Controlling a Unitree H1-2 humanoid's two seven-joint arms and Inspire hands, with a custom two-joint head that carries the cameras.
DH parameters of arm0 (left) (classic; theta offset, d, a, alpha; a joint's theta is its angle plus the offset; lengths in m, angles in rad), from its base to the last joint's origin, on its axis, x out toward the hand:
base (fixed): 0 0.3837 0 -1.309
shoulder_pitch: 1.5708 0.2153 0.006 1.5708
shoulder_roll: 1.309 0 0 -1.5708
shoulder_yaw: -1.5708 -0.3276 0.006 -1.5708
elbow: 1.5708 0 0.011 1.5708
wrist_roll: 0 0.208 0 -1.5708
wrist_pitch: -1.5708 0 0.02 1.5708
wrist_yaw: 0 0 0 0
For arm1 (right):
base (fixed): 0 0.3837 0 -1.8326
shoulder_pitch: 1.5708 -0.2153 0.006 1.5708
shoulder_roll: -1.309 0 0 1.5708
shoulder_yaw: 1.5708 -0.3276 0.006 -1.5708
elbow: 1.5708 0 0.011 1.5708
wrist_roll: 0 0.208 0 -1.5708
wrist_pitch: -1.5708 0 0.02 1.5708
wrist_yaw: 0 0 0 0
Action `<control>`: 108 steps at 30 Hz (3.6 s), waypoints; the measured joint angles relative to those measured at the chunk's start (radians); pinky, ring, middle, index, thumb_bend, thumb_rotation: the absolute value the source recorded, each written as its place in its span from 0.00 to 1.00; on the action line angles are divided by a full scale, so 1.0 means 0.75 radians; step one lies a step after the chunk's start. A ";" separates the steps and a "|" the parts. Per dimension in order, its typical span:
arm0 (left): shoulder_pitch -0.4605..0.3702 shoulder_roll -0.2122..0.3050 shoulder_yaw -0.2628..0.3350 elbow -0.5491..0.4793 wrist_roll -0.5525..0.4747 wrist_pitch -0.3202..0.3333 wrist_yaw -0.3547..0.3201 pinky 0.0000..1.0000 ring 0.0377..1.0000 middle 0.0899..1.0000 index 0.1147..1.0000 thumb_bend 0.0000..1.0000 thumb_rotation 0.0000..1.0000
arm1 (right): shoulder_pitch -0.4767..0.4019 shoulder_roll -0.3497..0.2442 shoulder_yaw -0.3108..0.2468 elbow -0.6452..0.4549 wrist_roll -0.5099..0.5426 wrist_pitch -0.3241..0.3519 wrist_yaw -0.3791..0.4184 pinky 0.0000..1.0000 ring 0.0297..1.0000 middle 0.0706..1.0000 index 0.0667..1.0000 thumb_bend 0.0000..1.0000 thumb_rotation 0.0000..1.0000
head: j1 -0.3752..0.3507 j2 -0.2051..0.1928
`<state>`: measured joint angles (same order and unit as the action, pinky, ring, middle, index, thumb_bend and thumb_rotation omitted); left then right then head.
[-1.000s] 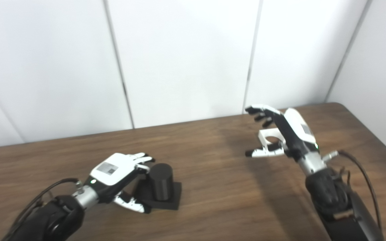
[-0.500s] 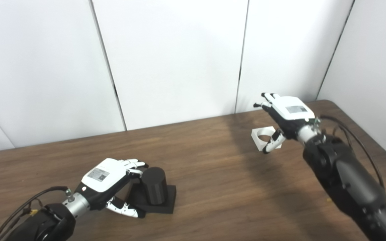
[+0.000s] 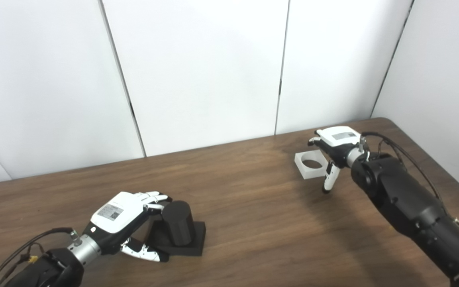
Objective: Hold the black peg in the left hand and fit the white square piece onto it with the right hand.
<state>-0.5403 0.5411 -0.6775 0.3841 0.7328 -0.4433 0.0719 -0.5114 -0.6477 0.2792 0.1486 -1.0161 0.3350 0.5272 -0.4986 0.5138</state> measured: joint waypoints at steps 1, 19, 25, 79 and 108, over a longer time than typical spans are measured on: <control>0.000 0.001 -0.001 0.000 -0.001 0.000 0.000 0.81 0.88 0.86 0.43 0.52 0.06 | -0.007 -0.001 0.005 0.008 0.000 -0.001 0.001 0.95 0.98 0.98 0.85 1.00 0.19 | 0.000 0.000; 0.024 0.022 0.005 -0.041 -0.011 0.000 -0.017 0.78 0.87 0.85 0.43 0.52 0.06 | -0.093 0.009 0.037 0.230 0.104 -0.097 -0.115 0.94 0.92 0.89 0.68 0.86 0.17 | 0.031 0.031; 0.051 0.029 0.033 -0.082 -0.020 0.000 -0.064 0.78 0.87 0.85 0.43 0.52 0.06 | -0.140 0.011 0.027 0.326 0.231 -0.101 -0.087 0.86 0.86 0.82 0.56 0.83 0.15 | 0.041 0.045; 0.072 -0.018 0.071 -0.160 0.016 0.082 -0.165 0.83 0.93 0.90 0.43 0.52 0.07 | 0.067 0.030 -0.068 -0.307 0.420 -0.438 -0.376 0.73 0.78 0.75 0.44 0.52 0.13 | 0.607 0.192; 0.042 -0.074 0.055 -0.160 0.041 0.138 -0.210 0.85 0.95 0.93 0.43 0.52 0.08 | -0.030 0.254 0.084 -0.483 0.471 -0.597 -0.069 0.76 0.79 0.74 0.44 0.52 0.14 | 0.730 0.235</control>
<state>-0.5089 0.4854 -0.6363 0.2641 0.7633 -0.3400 -0.0859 -0.5341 -0.4573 0.3426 -0.2136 -0.6630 -0.1127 0.4754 0.0491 0.6903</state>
